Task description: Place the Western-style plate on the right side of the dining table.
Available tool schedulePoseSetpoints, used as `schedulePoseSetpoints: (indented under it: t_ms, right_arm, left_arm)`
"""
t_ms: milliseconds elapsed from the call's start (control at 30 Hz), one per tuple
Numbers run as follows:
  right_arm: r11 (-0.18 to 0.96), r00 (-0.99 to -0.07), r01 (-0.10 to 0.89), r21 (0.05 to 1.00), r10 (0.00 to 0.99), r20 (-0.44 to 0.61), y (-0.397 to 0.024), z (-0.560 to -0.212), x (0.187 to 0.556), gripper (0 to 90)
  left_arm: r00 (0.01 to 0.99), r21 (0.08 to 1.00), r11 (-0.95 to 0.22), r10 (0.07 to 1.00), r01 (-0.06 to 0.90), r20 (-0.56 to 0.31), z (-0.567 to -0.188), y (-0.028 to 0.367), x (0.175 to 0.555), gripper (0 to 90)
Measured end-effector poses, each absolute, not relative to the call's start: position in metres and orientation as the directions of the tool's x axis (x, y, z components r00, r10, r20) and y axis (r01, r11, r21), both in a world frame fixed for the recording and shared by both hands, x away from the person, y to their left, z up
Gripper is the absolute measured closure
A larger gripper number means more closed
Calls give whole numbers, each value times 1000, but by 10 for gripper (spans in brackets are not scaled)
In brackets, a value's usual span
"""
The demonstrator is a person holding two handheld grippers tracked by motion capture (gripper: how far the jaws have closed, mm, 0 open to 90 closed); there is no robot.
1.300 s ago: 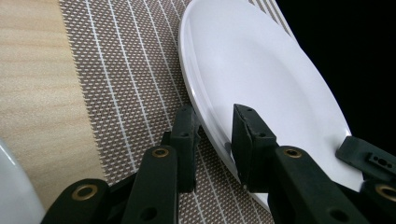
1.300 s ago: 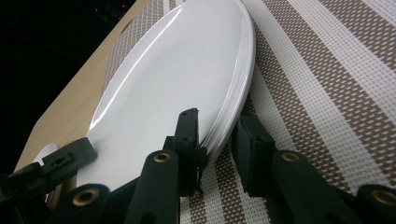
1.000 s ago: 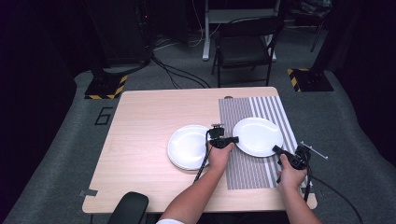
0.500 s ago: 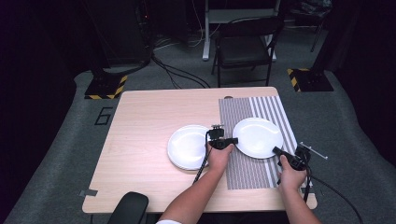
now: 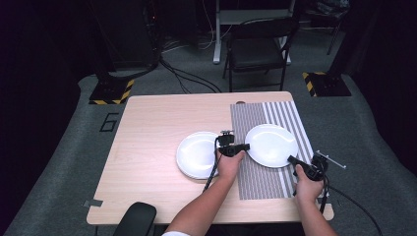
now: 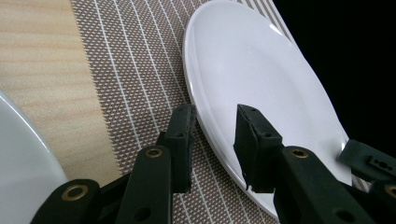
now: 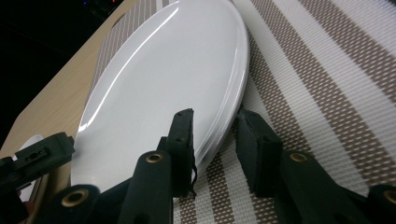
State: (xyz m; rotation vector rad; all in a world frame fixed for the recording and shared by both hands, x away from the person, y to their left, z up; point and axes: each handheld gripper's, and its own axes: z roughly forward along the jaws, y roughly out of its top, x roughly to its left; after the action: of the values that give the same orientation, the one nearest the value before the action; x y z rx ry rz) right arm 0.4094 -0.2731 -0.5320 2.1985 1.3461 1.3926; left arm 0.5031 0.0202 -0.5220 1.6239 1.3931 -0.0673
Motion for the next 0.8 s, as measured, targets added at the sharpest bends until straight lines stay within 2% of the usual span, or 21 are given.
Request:
schedulePoseSetpoints:
  t_ms: [200, 400, 800]
  right_arm:
    - [-549, 119, 552, 628, 797, 592, -277, -524, 406, 668]
    - [-543, 113, 559, 627, 799, 591, -275, -524, 407, 662]
    - [-525, 76, 555, 646, 805, 589, -272, -518, 407, 629]
  left_arm:
    - [348, 609, 116, 731, 785, -587, -521, 20, 503, 662]
    - [352, 624, 118, 738, 773, -576, -519, 22, 503, 613]
    - [370, 635, 117, 727, 763, -578, -510, 31, 507, 591]
